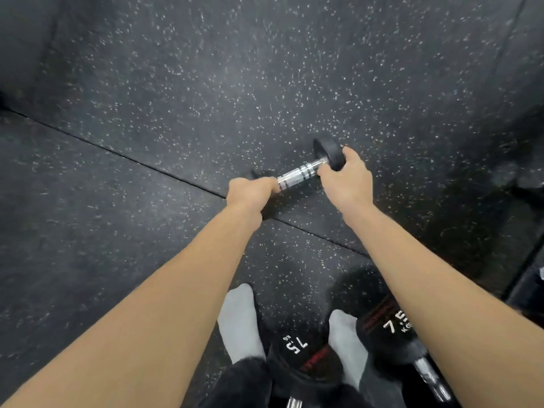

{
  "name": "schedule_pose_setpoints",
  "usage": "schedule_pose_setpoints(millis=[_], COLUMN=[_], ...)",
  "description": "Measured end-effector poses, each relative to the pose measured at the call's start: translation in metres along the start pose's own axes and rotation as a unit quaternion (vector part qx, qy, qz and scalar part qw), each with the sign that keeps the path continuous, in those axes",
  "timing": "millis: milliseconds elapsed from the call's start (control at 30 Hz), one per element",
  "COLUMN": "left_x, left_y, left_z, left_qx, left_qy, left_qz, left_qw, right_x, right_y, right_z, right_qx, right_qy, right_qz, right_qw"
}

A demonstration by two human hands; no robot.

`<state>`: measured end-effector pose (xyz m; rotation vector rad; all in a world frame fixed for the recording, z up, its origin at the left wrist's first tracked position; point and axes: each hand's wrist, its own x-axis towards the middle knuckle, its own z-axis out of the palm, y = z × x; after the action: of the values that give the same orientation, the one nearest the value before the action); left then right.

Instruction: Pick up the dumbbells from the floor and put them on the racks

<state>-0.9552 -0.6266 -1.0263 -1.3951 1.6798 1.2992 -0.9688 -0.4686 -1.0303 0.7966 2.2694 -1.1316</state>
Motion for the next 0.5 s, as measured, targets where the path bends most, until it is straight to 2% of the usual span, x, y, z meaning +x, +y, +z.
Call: schedule_pose_setpoints(millis=[100,233,333,500], left_x=[0.051,0.073,0.061,-0.005], left_y=[-0.018,-0.035,-0.037,-0.031], left_z=[0.020,0.020,0.010,-0.037], left_qx=[-0.014,-0.026,-0.007,0.034], left_qy=[0.021,-0.014,-0.002,0.008], left_qz=[-0.011,-0.037,-0.017,0.032], left_qw=[1.000,0.999,1.000,0.999], right_x=[0.036,0.056,0.041,-0.026], right_y=[0.027,0.035,0.032,0.020], right_z=[0.029,0.036,0.028,-0.004], right_qx=[-0.008,-0.038,-0.043,-0.031], right_qy=[0.042,0.068,0.069,0.055], right_qz=[-0.036,-0.025,-0.014,-0.050], right_qw=[0.998,0.997,0.997,0.997])
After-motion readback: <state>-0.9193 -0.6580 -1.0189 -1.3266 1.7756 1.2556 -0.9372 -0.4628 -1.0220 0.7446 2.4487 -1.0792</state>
